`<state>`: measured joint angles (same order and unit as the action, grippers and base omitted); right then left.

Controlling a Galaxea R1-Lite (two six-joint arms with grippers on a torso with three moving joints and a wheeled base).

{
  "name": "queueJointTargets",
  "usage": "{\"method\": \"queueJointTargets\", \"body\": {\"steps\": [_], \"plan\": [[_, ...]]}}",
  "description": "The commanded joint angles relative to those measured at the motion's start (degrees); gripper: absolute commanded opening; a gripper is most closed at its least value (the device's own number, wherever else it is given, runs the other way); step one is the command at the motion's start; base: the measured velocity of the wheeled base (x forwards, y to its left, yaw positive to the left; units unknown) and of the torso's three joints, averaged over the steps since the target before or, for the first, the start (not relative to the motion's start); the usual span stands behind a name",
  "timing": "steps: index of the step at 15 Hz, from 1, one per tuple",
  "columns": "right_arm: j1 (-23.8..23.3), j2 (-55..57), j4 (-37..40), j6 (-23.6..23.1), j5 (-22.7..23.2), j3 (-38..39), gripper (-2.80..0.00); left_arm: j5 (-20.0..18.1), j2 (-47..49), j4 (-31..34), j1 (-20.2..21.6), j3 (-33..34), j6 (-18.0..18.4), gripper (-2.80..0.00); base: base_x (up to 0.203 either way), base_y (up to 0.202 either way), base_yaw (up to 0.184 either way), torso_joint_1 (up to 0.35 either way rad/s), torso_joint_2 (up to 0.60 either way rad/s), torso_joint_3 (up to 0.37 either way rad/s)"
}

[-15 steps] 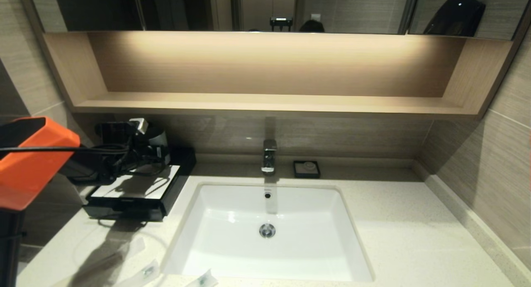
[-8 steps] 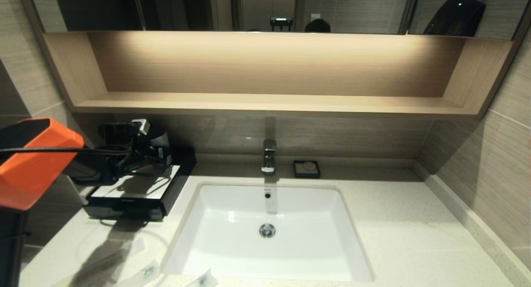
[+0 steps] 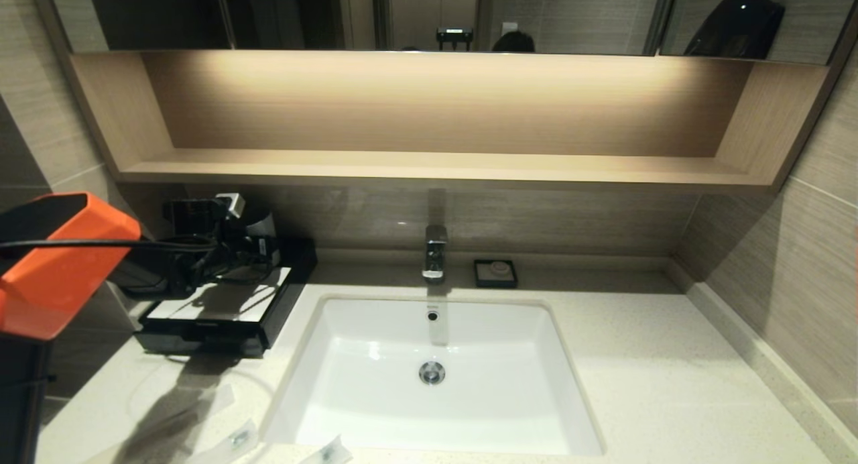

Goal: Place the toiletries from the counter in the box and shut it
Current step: Place the cup on the storage box

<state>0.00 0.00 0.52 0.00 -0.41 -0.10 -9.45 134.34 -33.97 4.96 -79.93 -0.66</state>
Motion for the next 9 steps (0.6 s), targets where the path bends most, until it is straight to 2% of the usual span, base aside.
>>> {"method": "queueJointTargets", "body": {"steps": [1,9], "plan": [[0.0,0.0,0.0,0.0,-0.02,0.01,-2.8,-0.04,0.22,-0.21,0.05,-0.05,-0.4,-2.8,0.0,0.0,0.0,0.0,0.0,0.0],[0.0,0.0,0.0,0.0,-0.02,0.01,-2.8,-0.04,0.75,-0.3,0.05,-1.38,-0.48,-2.8,0.0,0.0,0.0,0.0,0.0,0.0]]}}
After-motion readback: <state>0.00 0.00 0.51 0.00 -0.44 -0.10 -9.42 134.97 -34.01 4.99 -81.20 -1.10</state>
